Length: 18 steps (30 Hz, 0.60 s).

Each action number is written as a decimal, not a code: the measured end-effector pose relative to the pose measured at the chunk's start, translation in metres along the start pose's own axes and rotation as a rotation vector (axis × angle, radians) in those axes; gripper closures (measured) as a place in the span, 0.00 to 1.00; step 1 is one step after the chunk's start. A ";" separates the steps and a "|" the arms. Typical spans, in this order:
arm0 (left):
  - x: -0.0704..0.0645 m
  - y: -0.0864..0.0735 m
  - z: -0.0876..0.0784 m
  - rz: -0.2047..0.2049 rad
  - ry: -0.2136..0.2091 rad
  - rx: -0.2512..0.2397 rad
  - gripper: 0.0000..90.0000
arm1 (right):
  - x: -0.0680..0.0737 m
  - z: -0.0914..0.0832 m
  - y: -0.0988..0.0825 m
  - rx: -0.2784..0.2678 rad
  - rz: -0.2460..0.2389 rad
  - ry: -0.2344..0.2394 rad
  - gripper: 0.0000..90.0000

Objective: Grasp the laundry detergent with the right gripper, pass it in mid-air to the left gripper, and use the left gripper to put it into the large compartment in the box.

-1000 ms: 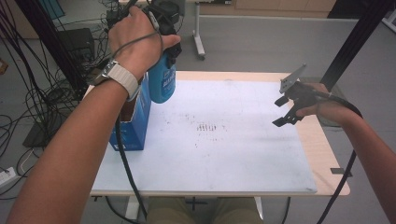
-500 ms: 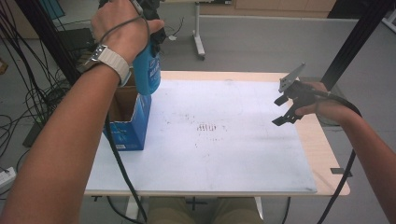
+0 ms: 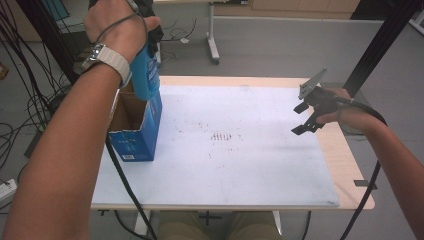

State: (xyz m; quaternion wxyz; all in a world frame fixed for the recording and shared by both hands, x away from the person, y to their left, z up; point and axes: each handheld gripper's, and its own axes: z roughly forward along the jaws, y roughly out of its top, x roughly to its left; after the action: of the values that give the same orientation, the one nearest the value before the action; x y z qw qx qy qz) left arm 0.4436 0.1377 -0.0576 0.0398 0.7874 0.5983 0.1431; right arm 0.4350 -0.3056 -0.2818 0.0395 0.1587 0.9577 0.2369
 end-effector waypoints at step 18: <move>0.028 -0.010 0.022 -0.051 0.018 -0.008 0.42 | 0.000 0.002 -0.002 0.000 0.003 0.003 0.12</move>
State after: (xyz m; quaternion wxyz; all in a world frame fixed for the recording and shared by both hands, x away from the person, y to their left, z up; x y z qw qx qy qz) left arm 0.4474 0.1692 -0.0756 0.0411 0.7703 0.6180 0.1517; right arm 0.4345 -0.3060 -0.2842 0.0378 0.1599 0.9574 0.2373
